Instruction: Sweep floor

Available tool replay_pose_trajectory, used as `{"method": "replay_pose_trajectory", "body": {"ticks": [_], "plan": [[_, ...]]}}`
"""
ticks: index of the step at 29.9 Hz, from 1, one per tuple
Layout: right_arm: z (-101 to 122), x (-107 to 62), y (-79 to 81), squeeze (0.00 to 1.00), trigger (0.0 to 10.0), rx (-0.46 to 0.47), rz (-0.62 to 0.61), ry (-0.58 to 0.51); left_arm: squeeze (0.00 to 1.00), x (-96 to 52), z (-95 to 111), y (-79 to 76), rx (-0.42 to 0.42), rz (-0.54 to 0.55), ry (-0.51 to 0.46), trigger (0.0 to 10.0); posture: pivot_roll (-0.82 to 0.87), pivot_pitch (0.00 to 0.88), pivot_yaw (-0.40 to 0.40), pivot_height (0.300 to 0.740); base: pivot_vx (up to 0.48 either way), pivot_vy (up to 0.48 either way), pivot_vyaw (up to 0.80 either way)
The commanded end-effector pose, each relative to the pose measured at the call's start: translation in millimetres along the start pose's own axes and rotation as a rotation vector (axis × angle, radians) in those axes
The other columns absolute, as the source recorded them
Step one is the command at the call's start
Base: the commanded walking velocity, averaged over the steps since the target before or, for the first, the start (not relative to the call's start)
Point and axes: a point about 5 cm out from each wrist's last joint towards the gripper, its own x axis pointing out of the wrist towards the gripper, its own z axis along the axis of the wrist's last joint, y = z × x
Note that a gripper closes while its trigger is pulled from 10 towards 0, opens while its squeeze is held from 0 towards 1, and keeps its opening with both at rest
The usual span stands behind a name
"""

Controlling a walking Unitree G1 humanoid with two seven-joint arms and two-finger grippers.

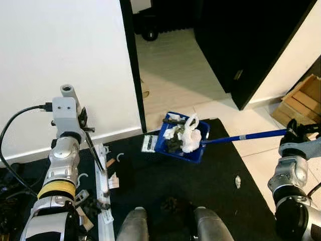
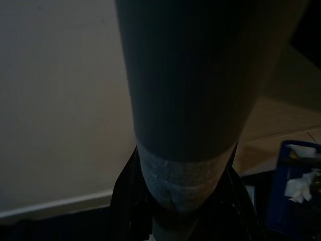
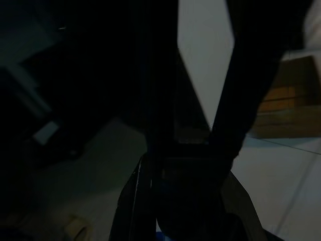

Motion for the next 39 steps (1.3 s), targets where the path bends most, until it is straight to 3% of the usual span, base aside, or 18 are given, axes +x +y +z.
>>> {"method": "replay_pose_trajectory", "body": {"ticks": [1, 3, 5, 8, 9, 12, 17, 39], "plan": [[2.4, 1.1, 1.2, 0.00, 10.0, 0.003, 0.024, -0.006, 0.00, -1.0, 0.2, 1.8, 0.005, 0.002, -0.005, 10.0, 0.05, 0.000, -0.010, 0.740, 0.000, 0.000, 0.00], [1.3, 0.9, 1.8, 0.00, 10.0, 0.003, 0.029, 0.002, 0.00, -1.1, -0.5, 1.2, 0.002, 0.002, -0.002, 10.0, 0.05, 0.000, -0.010, 0.740, 0.000, 0.000, 0.00], [-5.6, 0.7, 6.2, 0.00, 10.0, -0.067, 0.049, 0.068, 0.00, -1.8, -8.9, -6.4, -0.005, -0.009, 0.037, 10.0, 0.06, 0.000, -0.021, 0.740, 0.000, 0.000, 0.00], [-9.6, -0.3, 9.7, 0.00, 10.0, -0.096, 0.077, 0.096, 0.00, -2.6, -12.2, -13.6, -0.019, -0.020, 0.045, 10.0, 0.06, 0.000, -0.022, 0.740, 0.000, 0.000, 0.00], [-9.6, -0.3, 9.7, 0.00, 10.0, -0.096, 0.077, 0.096, 0.00, -2.6, -12.2, -13.6, -0.019, -0.020, 0.045, 10.0, 0.06, 0.000, -0.022, 0.740, 0.000, 0.000, 0.00], [-14.4, -2.0, 14.5, 0.00, 10.0, -0.103, 0.096, 0.114, 0.00, -2.9, -15.7, -33.1, -0.053, -0.066, 0.065, 10.0, 0.07, 0.000, -0.020, 0.740, -0.401, 0.000, 0.00], [-16.4, -3.4, 18.0, 0.00, 10.0, -0.119, 0.099, 0.108, 0.00, -4.2, -18.3, -41.1, -0.061, -0.081, 0.073, 10.0, 0.06, 0.000, -0.010, 0.740, -0.476, 0.000, 0.00], [-5.5, -0.1, 9.7, 0.00, 10.0, -0.128, 0.064, 0.062, 0.00, -1.1, -13.5, -42.7, -0.017, -0.110, 0.074, 10.0, 0.05, 0.011, 0.002, 0.740, -0.476, 0.000, 0.00]]}}
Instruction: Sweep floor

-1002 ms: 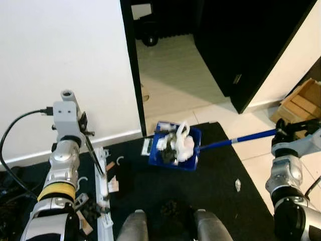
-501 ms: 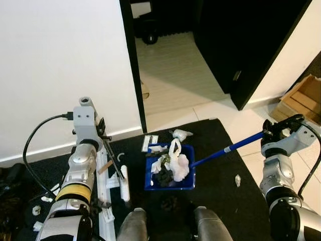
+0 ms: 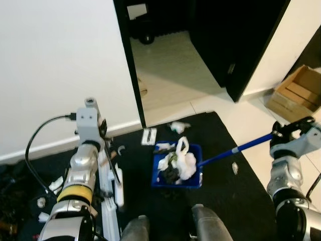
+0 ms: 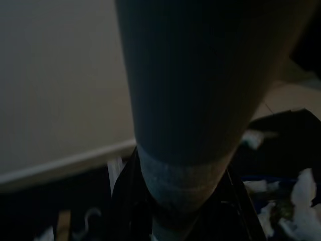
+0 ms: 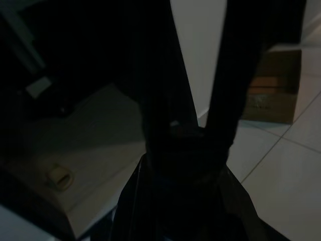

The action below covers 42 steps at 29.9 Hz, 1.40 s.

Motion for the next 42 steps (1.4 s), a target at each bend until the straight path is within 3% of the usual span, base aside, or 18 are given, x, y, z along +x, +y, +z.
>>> {"method": "replay_pose_trajectory", "body": {"ticks": [1, 7, 9, 12, 23, 30, 42], "plan": [[4.9, 1.9, 3.7, 0.00, 10.0, 0.021, 0.004, -0.041, 0.00, -0.3, 2.8, 3.6, 0.024, 0.001, -0.005, 10.0, 0.05, 0.011, 0.002, 0.740, -0.465, 0.000, 0.00], [7.4, 2.0, -0.2, 0.00, 10.0, 0.016, -0.009, -0.050, 0.00, 1.3, 2.7, 1.5, 0.039, 0.000, 0.013, 10.0, 0.05, 0.014, 0.006, 0.740, 0.000, 0.000, 0.00], [9.1, 2.8, -1.9, 0.00, 10.0, 0.015, -0.014, -0.053, 0.00, 2.9, 5.2, -0.7, -0.009, 0.011, 0.007, 10.0, 0.05, 0.015, 0.007, 0.740, 0.000, 0.000, 0.00], [11.6, 4.4, -2.7, 0.00, 10.0, 0.014, -0.017, -0.058, 0.00, 4.9, 7.4, -3.6, -0.002, 0.018, 0.013, 10.0, 0.06, 0.019, 0.008, 0.740, 0.000, 0.000, 0.00], [18.2, 10.5, 0.5, 0.00, 10.0, 0.012, -0.011, -0.070, 0.00, 9.4, 10.9, -5.4, 0.023, 0.059, 0.026, 10.0, 0.06, 0.019, 0.006, 0.740, 0.000, -0.480, 0.00], [24.4, 15.8, 3.1, 0.00, 10.0, 0.012, -0.009, -0.083, 0.00, 12.0, 10.3, -4.0, 0.039, 0.108, 0.050, 10.0, 0.06, 0.012, 0.010, 0.740, 0.000, -0.086, 0.00], [35.4, 24.6, 3.9, 0.00, 10.0, -0.012, -0.015, -0.091, 0.00, 20.0, 27.5, -2.4, 0.065, 0.100, -0.037, 10.0, 0.06, 0.040, 0.007, 0.740, 0.000, 0.000, 0.00]]}}
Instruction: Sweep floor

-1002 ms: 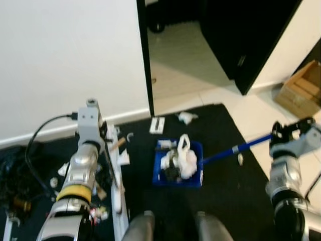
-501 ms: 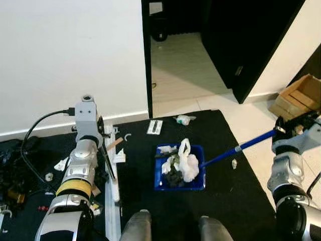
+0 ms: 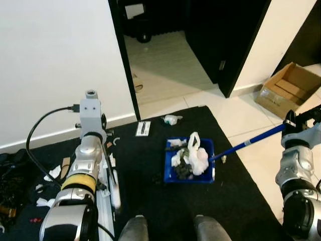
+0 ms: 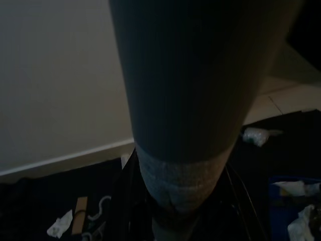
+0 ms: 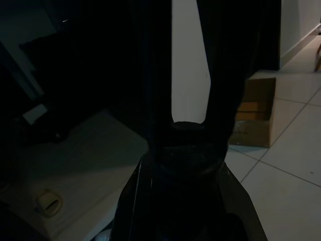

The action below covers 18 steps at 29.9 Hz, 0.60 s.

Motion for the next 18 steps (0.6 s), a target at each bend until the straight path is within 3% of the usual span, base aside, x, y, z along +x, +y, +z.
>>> {"method": "replay_pose_trajectory", "body": {"ticks": [1, 13, 18], "plan": [[3.6, 3.4, 1.4, 0.00, 10.0, 0.006, -0.005, -0.008, 0.00, 2.2, 6.9, 5.6, 0.027, 0.006, -0.037, 10.0, 0.06, 0.047, 0.006, 0.740, 0.000, 0.000, 0.00], [6.8, 1.7, -4.7, 0.00, 10.0, -0.022, -0.008, -0.029, 0.00, 8.7, 39.6, 6.4, 0.037, -0.046, -0.188, 10.0, 0.05, 0.177, -0.003, 0.740, 0.000, 0.000, 0.00], [16.0, 5.4, -3.4, 0.00, 10.0, -0.028, 0.024, -0.074, 0.00, 10.5, 67.2, 10.6, 0.020, -0.060, -0.330, 10.0, 0.05, 0.250, 0.001, 0.740, 0.000, 0.000, 0.00]]}}
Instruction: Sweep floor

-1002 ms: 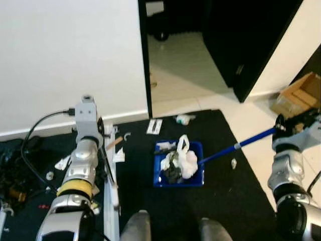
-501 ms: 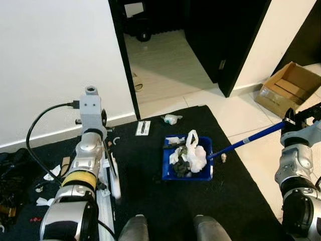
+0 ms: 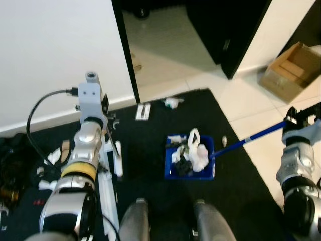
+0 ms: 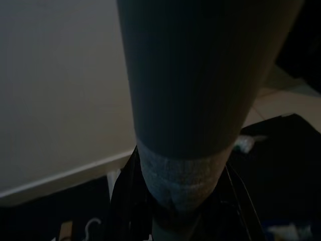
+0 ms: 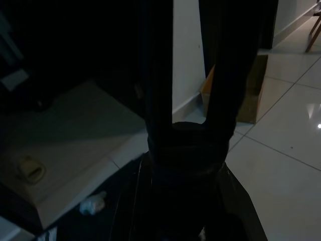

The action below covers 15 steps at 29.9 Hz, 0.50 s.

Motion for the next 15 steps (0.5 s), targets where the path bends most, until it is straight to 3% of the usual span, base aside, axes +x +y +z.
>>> {"method": "replay_pose_trajectory", "body": {"ticks": [1, 11, 15], "plan": [[11.9, 3.8, -2.3, 0.00, 10.0, -0.012, 0.007, -0.061, 0.00, 3.9, 20.6, 12.6, 0.020, 0.015, -0.104, 10.0, 0.05, 0.250, 0.001, 0.740, 0.000, 0.000, 0.00], [31.0, 13.6, -2.3, 0.00, 10.0, -0.006, 0.001, -0.137, 0.00, 10.7, 36.7, 9.0, -0.021, -0.031, -0.162, 10.0, 0.06, 0.307, 0.016, 0.740, 0.000, 0.000, 0.00], [53.4, 22.6, -9.7, 0.00, 10.0, -0.016, -0.004, -0.198, 0.00, 15.8, 43.5, 2.1, -0.033, -0.060, -0.178, 10.0, 0.06, 0.332, 0.023, 0.740, 0.000, 0.000, 0.00]]}}
